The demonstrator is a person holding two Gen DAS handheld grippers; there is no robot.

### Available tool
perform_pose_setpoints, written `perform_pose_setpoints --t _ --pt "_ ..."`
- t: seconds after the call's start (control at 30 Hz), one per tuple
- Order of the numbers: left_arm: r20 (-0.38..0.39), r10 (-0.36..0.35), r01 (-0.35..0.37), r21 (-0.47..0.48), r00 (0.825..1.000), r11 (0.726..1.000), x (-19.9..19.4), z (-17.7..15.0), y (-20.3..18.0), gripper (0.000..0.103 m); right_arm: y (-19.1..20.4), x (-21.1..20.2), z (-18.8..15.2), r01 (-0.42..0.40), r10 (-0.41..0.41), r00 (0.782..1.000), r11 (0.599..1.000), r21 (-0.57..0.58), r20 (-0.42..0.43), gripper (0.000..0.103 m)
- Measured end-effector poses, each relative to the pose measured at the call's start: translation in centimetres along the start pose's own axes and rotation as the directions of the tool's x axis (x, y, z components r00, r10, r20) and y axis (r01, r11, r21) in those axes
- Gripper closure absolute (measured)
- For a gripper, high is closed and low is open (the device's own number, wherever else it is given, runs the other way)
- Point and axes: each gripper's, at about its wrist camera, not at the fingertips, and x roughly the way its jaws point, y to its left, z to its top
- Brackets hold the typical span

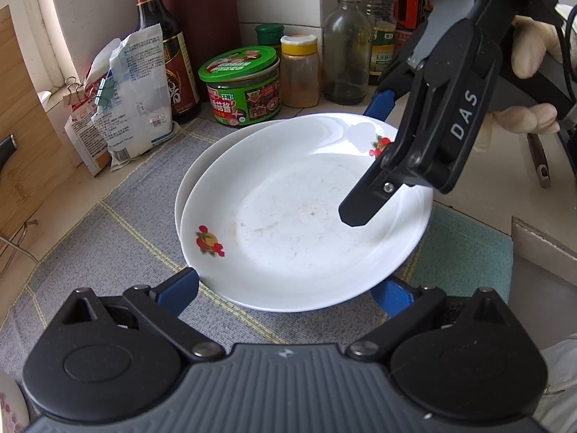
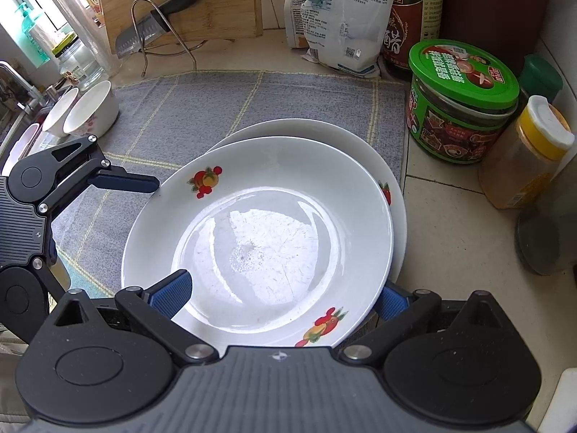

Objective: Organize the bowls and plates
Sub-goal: 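Open the right gripper to release the plate on the stack, then move the left gripper to the rim of a white bowl on the towel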

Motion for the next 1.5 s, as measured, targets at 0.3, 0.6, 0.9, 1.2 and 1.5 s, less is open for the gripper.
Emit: perform_pose_setpoints --t 0.3,0.6,0.9,1.2,1.5 --pt "0.028 -0.01 0.01 -0.004 1.0 1.0 -0.3 0.0 -0.2 0.001 0.5 -0.4 -0.7 0.045 -0.046 0.999 0.999 0.007 0.01 0.0" --pt "0.114 0.068 -0.063 -0.05 0.991 0.997 -2.6 -0.6 0.2 0.001 2.7 -1.9 -1.3 0.176 -0.169 0.982 0.981 -0.079 0.084 0.0" --pt "0.203 0.228 -0.183 -0.216 0.952 0.959 -6.2 -2.5 1.1 0.001 5.5 -3.4 -1.4 0.234 -0.204 0.945 0.968 -0.09 0.255 0.0" --pt "0.157 0.426 -0.336 -0.402 0.891 0.852 -11.5 -5.9 1.6 0.001 11.1 -2.7 -1.1 0.246 -0.154 0.912 0.948 -0.205 0.38 0.0" --pt "0.106 0.486 -0.393 -0.453 0.867 0.8 -16.0 -10.8 2.9 0.001 19.0 -0.9 -0.9 0.194 -0.06 0.903 0.94 -0.281 0.425 0.0"
